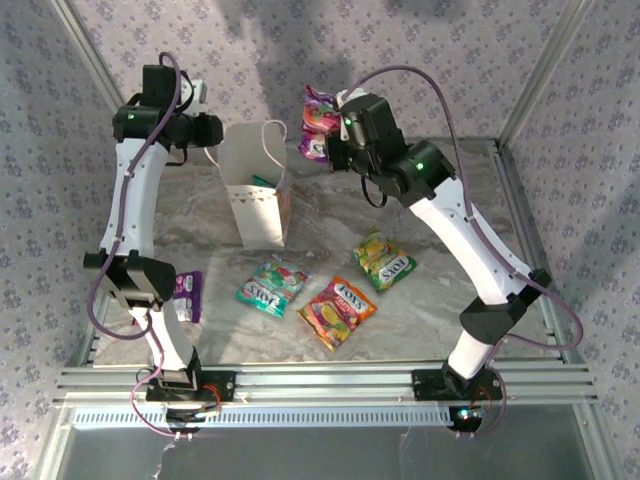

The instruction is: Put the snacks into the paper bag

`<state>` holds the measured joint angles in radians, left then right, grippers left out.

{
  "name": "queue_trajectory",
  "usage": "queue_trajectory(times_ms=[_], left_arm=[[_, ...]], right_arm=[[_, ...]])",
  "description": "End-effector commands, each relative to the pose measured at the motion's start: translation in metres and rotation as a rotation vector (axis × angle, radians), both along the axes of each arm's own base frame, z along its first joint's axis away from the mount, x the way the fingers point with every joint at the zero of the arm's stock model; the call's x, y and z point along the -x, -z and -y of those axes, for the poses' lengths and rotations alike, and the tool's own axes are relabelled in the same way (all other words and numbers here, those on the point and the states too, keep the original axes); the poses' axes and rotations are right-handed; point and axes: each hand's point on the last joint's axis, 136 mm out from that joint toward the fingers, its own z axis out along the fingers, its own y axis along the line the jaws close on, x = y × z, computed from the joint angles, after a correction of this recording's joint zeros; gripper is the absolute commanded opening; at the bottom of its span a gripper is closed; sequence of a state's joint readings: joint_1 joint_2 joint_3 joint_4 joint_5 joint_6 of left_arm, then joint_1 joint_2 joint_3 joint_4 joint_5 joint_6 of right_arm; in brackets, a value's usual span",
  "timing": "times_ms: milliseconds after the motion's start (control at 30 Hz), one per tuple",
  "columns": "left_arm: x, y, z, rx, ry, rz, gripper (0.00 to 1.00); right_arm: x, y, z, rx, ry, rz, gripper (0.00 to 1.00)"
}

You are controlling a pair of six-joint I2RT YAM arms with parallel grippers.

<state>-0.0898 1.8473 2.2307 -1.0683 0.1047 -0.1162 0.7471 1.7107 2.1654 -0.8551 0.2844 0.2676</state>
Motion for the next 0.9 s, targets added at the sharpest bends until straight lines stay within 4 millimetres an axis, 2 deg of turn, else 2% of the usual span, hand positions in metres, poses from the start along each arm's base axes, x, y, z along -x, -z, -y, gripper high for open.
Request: queue_trajectory(times_ms=[0,200,333,400,600,867], left_arm=[[0.009,-0.012,-0.016,0.079,-0.072,0.034,0.4],[0.017,-0.004,-0.029,0.172,-0.112,0.04,0.36],[0.019,-0.002,-0.031,0.211,-0.117,0.031,0.32],[0.021,0.007,-0.033,0.235,-0.133,0.013,0.31],[0.025,0.011,-0.037,0.281,-0.147,0.01,0.27],[0.03,0.019,-0.037,0.298,-0.151,-0.007,0.25]], right_arm=[[0.002,-0.03,-0.016,-0.054,-0.051,0.074,0.05],[0.004,-0.038,-0.036,-0.108,-0.094,0.087,0.05],[0.006,-0.044,-0.049,-0.152,-0.127,0.096,0.05],[0.008,-0.047,-0.057,-0.175,-0.151,0.098,0.05],[0.015,-0.055,-0.085,-0.254,-0.237,0.101,0.06],[0.013,-0.051,-0.122,-0.351,-0.34,0.069,0.06]])
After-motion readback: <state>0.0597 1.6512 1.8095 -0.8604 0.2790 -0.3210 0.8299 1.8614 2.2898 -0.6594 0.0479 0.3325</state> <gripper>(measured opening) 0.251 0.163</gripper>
